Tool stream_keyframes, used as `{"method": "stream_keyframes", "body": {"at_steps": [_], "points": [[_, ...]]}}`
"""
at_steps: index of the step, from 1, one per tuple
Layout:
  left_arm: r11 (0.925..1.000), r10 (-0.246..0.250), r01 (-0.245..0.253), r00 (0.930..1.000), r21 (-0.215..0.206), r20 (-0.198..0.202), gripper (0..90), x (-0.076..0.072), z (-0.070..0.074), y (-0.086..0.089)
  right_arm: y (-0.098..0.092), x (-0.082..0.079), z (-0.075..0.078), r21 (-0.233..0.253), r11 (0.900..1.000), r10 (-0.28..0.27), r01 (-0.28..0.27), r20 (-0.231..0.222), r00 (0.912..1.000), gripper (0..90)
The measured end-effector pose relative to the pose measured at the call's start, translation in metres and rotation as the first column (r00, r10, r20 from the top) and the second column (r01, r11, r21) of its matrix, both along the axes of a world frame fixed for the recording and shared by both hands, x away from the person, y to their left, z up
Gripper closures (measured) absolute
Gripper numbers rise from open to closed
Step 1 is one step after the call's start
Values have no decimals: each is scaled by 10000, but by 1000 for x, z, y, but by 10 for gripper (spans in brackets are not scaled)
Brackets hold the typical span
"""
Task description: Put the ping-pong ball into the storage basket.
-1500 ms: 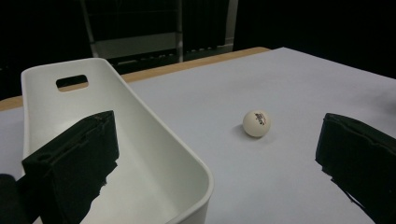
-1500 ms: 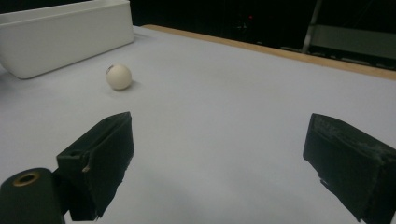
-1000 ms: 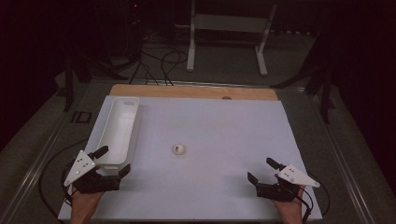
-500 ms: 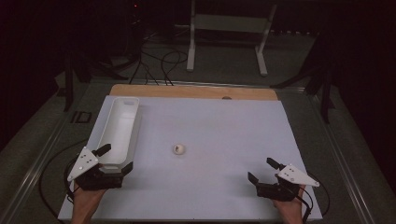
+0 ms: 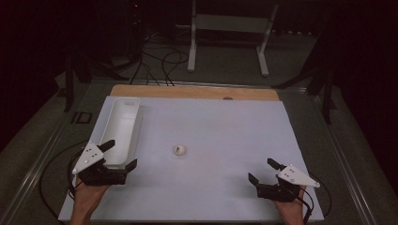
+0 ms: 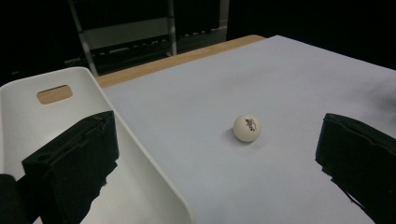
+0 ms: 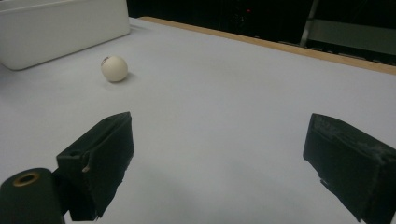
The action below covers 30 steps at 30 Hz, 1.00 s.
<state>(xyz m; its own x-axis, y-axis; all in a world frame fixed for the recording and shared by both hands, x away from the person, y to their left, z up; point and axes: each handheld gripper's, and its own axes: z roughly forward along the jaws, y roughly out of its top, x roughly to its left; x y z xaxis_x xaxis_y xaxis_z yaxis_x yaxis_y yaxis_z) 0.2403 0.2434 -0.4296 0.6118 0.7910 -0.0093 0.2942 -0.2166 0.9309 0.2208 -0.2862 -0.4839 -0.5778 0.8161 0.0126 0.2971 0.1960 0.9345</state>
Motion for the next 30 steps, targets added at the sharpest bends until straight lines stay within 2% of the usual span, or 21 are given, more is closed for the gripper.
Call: {"method": "stream_keyframes", "body": {"at_steps": [3,10,13,25,30], "points": [[9998,-81,83,9999,186,-117,0,4,2,-6,-1,-1,0,-21,10000,-76,76,-21,10000,82],[9995,-182,188,9996,243,-220,0,11,6,-16,-2,-1,0,43,9999,-134,134,-56,9999,82],[9984,-317,331,9990,462,-302,0,15,9,-22,-2,-1,0,21,9999,-114,115,-78,9999,82],[9949,-509,570,9960,835,-730,0,28,10,-33,-3,0,1,91,9996,-252,253,-83,9996,77],[9939,-599,674,9946,871,-853,0,32,10,-37,-2,0,1,58,9996,-264,264,-78,9996,77]]}}
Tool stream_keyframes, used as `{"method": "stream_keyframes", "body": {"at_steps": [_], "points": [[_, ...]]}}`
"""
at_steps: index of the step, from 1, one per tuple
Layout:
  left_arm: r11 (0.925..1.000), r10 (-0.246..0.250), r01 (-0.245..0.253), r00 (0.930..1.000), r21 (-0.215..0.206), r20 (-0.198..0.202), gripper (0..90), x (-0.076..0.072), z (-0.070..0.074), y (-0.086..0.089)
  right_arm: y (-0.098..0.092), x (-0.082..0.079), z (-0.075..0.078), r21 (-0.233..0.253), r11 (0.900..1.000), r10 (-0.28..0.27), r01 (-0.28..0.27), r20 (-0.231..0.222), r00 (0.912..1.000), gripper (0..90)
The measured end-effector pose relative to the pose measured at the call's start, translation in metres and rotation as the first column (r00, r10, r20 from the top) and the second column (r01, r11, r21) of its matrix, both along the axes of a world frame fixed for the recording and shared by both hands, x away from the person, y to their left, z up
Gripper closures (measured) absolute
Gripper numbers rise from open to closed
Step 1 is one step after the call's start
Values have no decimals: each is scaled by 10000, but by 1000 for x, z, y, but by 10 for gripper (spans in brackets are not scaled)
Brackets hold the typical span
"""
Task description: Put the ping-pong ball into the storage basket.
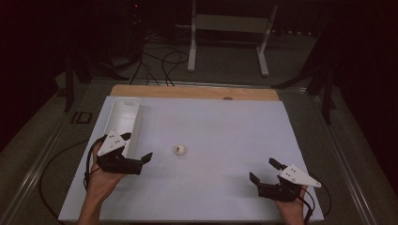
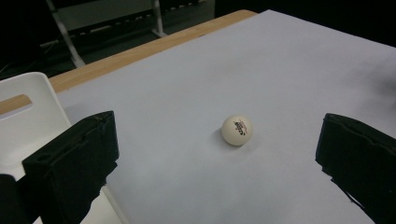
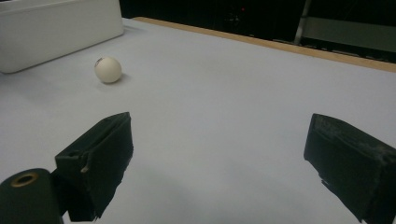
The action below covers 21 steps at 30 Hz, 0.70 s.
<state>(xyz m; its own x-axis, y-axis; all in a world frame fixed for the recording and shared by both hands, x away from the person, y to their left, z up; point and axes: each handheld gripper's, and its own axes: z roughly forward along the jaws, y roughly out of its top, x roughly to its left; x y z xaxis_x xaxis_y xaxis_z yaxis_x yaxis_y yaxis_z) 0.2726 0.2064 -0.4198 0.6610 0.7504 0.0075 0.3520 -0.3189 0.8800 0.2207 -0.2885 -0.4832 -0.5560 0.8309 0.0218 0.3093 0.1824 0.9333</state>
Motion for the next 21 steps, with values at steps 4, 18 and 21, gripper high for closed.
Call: {"method": "stream_keyframes", "body": {"at_steps": [4,18,21], "points": [[9999,-119,120,9998,70,-178,0,4,0,-5,1,1,-1,-52,10000,24,-24,-18,10000,76],[9980,-446,472,9971,419,-609,0,18,4,-18,2,2,-2,-22,10000,82,-82,-30,10000,76],[9970,-480,529,9953,569,-835,0,22,5,-22,2,2,-3,-41,10000,80,-80,-52,10000,76]]}}
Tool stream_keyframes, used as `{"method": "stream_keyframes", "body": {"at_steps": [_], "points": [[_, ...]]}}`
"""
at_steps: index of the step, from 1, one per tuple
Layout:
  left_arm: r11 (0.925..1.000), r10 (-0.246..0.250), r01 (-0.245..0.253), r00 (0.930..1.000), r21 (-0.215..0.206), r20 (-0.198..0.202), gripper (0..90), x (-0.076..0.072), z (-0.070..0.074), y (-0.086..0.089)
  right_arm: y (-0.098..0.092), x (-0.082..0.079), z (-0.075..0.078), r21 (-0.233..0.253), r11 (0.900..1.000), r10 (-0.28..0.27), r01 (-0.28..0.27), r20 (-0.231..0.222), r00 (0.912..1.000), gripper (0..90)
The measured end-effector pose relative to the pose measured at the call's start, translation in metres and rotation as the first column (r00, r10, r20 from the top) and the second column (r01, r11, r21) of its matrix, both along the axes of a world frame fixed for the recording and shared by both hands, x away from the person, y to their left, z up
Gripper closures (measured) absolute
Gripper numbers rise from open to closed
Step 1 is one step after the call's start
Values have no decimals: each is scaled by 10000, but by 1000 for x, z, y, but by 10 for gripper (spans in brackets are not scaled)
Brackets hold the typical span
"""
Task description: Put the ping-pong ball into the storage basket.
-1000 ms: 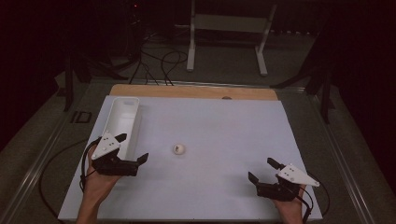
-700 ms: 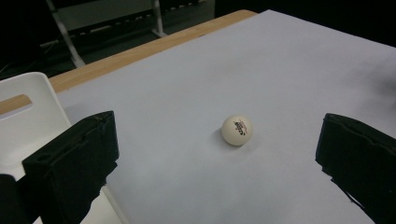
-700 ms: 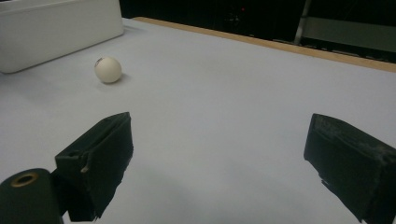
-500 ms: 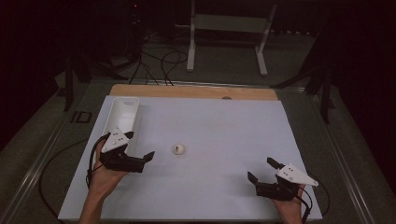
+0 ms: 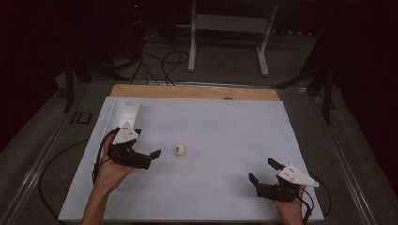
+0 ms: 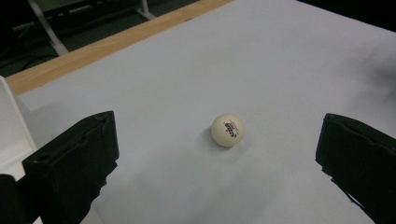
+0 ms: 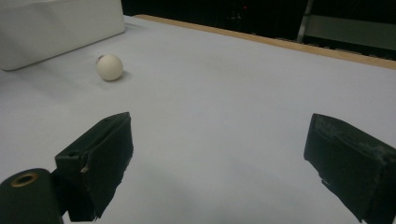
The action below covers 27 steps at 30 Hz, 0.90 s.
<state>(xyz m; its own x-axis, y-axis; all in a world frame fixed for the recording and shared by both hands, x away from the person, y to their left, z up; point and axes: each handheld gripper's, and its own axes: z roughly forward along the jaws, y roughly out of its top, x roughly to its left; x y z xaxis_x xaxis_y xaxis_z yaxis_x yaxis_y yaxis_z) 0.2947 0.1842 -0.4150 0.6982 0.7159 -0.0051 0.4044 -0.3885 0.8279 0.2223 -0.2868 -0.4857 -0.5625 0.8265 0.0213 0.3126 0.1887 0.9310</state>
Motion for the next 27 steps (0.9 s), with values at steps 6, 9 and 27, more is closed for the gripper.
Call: {"method": "stream_keyframes", "body": {"at_steps": [6,9,27], "points": [[9996,-38,46,9996,292,-276,0,7,1,-7,0,0,0,5,10000,-19,19,-14,10000,76],[9995,-65,75,9994,292,-330,0,9,1,-9,-1,0,0,19,10000,-24,24,-1,10000,76],[9945,-176,294,9930,1009,-1165,0,26,-3,-29,-2,0,0,-26,10000,-50,50,-62,10000,76]]}}
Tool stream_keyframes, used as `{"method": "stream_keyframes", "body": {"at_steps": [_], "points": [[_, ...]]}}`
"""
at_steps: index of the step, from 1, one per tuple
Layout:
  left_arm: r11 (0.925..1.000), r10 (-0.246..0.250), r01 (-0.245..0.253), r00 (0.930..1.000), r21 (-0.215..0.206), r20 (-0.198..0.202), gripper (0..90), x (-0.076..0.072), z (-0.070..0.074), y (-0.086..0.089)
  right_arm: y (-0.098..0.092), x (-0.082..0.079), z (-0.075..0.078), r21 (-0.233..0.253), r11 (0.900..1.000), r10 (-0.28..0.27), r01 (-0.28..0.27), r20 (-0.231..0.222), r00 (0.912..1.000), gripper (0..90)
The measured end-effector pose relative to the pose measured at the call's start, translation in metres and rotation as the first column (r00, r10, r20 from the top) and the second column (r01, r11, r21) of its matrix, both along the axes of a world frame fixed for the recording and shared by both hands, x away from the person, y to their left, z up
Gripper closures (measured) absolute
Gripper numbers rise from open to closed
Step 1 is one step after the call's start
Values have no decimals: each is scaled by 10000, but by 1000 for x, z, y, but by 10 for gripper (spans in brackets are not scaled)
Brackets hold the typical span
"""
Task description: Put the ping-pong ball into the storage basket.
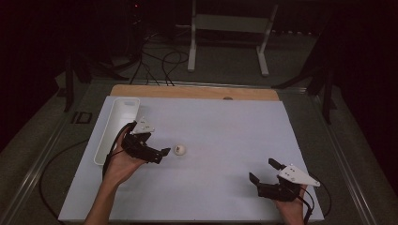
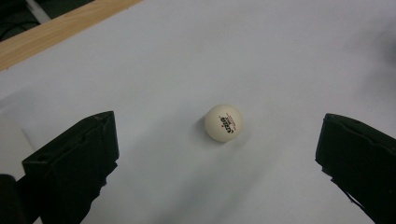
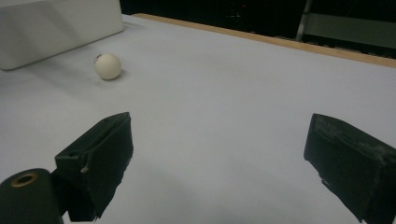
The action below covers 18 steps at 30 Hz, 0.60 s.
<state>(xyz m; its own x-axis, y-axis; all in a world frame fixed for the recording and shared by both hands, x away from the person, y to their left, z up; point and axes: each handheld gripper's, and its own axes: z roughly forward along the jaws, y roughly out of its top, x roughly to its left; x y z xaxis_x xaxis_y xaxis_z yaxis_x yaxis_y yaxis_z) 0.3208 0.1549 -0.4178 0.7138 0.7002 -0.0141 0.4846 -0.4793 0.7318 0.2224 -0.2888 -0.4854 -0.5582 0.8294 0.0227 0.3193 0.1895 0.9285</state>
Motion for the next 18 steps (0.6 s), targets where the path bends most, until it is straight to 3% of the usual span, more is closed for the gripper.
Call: {"method": "stream_keyframes", "body": {"at_steps": [18], "points": [[9990,-102,125,9985,427,-537,0,15,-5,-19,0,0,0,7,10000,14,-14,-31,10000,76]]}}
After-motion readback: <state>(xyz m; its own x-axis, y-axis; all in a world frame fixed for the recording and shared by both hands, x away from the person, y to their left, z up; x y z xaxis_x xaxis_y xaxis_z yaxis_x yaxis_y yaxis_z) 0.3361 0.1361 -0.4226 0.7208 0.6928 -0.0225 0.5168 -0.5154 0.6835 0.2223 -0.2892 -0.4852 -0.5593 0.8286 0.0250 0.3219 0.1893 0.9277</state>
